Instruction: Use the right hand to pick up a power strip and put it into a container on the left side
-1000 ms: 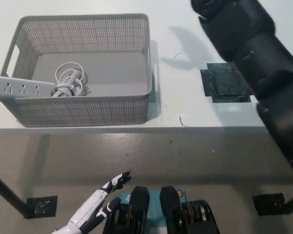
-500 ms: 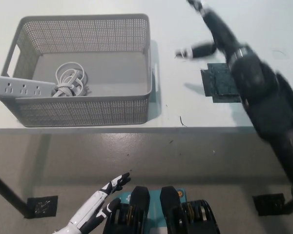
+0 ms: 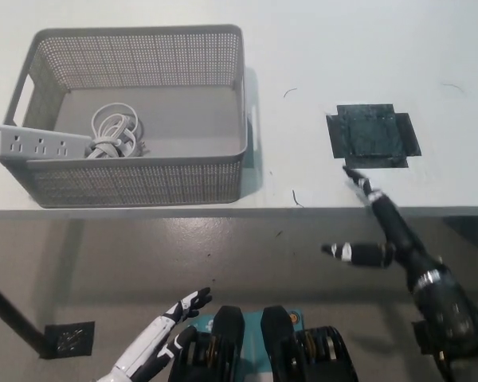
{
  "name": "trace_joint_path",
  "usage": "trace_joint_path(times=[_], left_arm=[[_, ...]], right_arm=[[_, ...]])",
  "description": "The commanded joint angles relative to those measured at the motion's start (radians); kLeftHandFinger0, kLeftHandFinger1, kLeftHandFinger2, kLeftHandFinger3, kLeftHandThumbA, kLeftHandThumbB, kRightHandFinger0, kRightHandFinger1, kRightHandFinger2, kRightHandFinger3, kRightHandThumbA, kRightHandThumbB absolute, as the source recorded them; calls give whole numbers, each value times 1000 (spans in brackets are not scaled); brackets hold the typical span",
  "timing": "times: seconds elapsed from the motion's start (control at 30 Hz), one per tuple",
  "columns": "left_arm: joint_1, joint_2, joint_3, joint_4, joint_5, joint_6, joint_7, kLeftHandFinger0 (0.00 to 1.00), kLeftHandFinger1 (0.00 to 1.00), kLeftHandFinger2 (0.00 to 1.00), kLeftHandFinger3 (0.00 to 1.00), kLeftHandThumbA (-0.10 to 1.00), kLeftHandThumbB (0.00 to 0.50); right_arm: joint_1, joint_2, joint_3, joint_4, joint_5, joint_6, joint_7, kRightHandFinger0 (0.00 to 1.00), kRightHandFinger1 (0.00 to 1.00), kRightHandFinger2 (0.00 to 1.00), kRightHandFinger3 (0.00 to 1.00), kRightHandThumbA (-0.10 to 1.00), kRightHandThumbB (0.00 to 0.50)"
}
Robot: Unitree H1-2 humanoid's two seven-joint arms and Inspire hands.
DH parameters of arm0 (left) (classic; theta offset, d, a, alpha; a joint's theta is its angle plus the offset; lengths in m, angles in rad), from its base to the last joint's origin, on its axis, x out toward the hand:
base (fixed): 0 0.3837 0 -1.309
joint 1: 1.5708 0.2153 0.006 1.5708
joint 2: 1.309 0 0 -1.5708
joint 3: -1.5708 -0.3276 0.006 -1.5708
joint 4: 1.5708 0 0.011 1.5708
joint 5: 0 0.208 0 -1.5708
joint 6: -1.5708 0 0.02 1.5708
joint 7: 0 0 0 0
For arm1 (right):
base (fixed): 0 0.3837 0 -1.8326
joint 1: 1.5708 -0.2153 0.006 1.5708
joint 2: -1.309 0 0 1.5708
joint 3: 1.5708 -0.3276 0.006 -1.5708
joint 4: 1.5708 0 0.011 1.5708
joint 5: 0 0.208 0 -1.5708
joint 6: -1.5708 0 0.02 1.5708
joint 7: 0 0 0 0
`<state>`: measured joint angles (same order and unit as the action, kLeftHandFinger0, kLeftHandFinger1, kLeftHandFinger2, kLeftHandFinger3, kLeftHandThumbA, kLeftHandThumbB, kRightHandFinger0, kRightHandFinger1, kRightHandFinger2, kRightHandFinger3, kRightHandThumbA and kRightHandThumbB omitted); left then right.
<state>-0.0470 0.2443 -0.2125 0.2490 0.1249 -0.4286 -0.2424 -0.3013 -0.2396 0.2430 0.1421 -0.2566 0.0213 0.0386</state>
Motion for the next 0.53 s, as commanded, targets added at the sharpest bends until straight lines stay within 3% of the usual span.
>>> trace_joint_path(times=[0.0, 0.1, 0.23, 0.33, 0.4, 0.43, 0.5], left_arm=[[31, -11, 69, -73, -60, -41, 60, 1000, 1000, 1000, 1000, 1000, 342], [34, -12, 74, -108, -71, -41, 61, 1000, 1000, 1000, 1000, 1000, 330], [61, -16, 82, -168, -72, -41, 66, 1000, 1000, 1000, 1000, 1000, 340], [68, -19, 86, -205, -60, -41, 70, 1000, 1000, 1000, 1000, 1000, 349], [78, -22, 84, -214, -51, -41, 65, 1000, 1000, 1000, 1000, 1000, 354], [82, -23, 85, -215, -52, -41, 63, 1000, 1000, 1000, 1000, 1000, 353], [84, -22, 85, -207, -43, -41, 63, 1000, 1000, 1000, 1000, 1000, 340]], right_arm=[[377, 30, 34, -898, -6, -409, -80, 1000, 1000, 1000, 1000, 1000, 189], [433, 76, 60, -849, -95, -419, -104, 1000, 1000, 1000, 1000, 1000, 207], [495, 80, 98, -732, -59, -468, -93, 1000, 1000, 1000, 1000, 1000, 217], [508, 89, 97, -635, -63, -447, -91, 1000, 1000, 1000, 1000, 1000, 232], [497, 94, 70, -516, -70, -469, -111, 1000, 1000, 1000, 1000, 1000, 164], [494, 96, 65, -494, -71, -476, -115, 1000, 1000, 1000, 1000, 1000, 163], [470, 110, 45, -396, -70, -471, -128, 1000, 1000, 1000, 1000, 1000, 207]])
